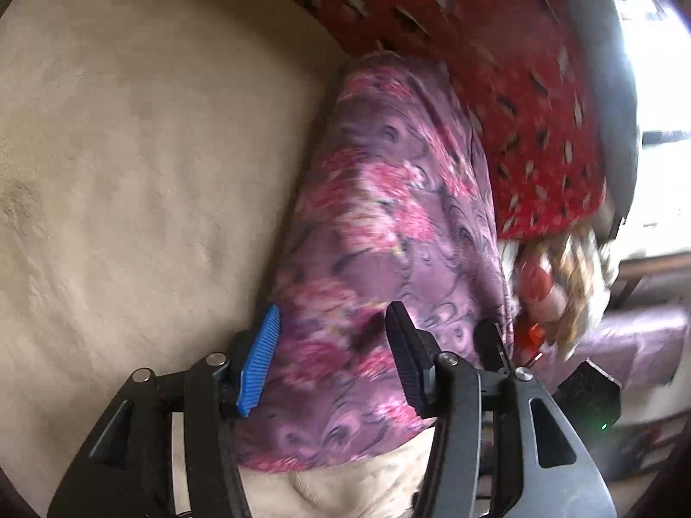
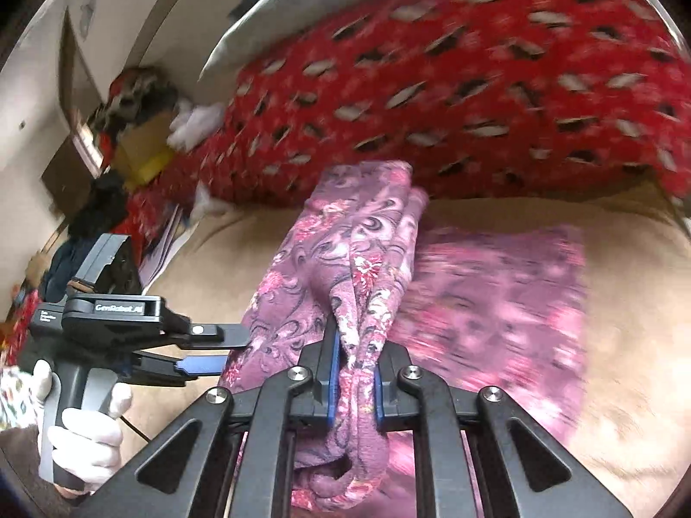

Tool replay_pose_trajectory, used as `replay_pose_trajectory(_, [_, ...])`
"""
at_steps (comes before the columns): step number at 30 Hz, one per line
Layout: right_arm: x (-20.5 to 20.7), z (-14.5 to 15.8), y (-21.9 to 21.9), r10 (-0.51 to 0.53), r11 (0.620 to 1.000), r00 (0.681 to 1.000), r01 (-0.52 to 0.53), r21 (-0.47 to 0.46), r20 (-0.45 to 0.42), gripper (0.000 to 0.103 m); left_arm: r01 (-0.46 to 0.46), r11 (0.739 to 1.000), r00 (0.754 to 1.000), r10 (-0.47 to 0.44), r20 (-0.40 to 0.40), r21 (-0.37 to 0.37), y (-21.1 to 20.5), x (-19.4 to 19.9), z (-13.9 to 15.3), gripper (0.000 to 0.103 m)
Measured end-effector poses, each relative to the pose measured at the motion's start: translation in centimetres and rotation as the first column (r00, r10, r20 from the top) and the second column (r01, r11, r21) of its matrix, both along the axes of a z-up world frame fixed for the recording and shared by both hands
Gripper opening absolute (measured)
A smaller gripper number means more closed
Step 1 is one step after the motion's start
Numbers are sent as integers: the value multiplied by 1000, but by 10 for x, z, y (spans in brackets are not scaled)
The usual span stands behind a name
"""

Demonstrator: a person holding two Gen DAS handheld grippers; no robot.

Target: Fold small clothes

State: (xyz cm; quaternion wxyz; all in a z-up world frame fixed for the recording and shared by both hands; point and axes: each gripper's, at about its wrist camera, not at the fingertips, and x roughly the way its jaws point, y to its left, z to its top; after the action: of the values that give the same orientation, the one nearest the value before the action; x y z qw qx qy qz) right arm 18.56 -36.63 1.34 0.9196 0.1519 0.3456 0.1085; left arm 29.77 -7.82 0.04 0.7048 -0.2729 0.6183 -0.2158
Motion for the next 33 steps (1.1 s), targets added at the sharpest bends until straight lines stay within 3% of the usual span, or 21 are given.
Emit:
replay_pose_trajectory(3, [-20, -10, -36, -76, 996, 997, 77, 36, -28, 11, 46, 993, 999, -48, 18, 111, -28, -11, -5, 50])
replay_pose_trajectory(6, [-29, -42, -61, -133, 989, 983, 140, 56, -125, 9, 59, 971, 996, -72, 47, 232, -43, -19, -10, 54])
replay_pose_trajectory(9, [-37, -66, -77, -112, 980, 979, 138, 145, -173, 10, 77, 971, 996, -87, 35, 228, -42, -17, -7, 55])
replay_pose_trajectory(12, [-34, -50, -87, -116, 970, 980, 146, 193, -161, 19, 72, 980, 995, -84, 60, 185, -32, -10, 3, 55])
replay_pose_trajectory(14, [-26, -34, -101, -143, 955, 983, 167, 244, -112, 37, 53, 981, 994, -69, 81, 185, -28, 3, 10, 55])
replay_pose_trajectory(15, [-19, -30, -104, -155, 947, 983, 177, 268, -102, 57, 49, 982, 994, -65, 83, 182, -28, 11, 11, 55])
replay_pose_trajectory(16, [-10, -28, -108, -171, 939, 980, 193, 286, -98, 68, 47, 982, 995, -62, 77, 185, -28, 18, 10, 55])
replay_pose_trajectory(20, [47, -40, -107, -162, 926, 972, 210, 312, -173, 68, 70, 978, 996, -81, 48, 197, -49, 42, -1, 55])
replay_pose_trajectory(21, [62, -49, -103, -135, 923, 969, 199, 328, -209, 65, 78, 977, 995, -88, 43, 197, -54, 47, -2, 55])
replay_pose_trajectory(22, [76, -57, -98, -99, 928, 962, 182, 326, -255, 36, 81, 978, 995, -91, 44, 193, -56, 49, -2, 55])
replay_pose_trajectory(23, [83, -59, -92, -96, 938, 958, 177, 298, -269, 18, 84, 979, 994, -95, 51, 184, -56, 50, 0, 55])
replay_pose_trajectory(24, [86, -54, -88, -89, 952, 965, 154, 263, -245, 12, 88, 980, 992, -101, 69, 178, -55, 50, 4, 55])
replay_pose_trajectory(27, [64, -25, -99, -127, 953, 990, 140, 268, -65, 8, 89, 976, 986, -114, 118, 200, -60, 51, 5, 55])
replay_pose_trajectory(29, [56, -25, -112, -195, 943, 980, 200, 266, -44, 8, 101, 975, 989, -120, 88, 199, -69, 56, -8, 62])
replay_pose_trajectory(31, [62, -49, -127, -233, 930, 964, 260, 261, -130, 8, 120, 965, 990, -134, 45, 233, -80, 59, -25, 63])
replay_pose_trajectory(32, [69, -71, -130, -236, 928, 947, 286, 237, -220, 9, 127, 958, 987, -147, 60, 257, -84, 58, -24, 64])
replay_pose_trajectory(33, [71, -79, -130, -224, 925, 943, 285, 250, -247, 10, 131, 954, 985, -156, 76, 269, -84, 55, -20, 64])
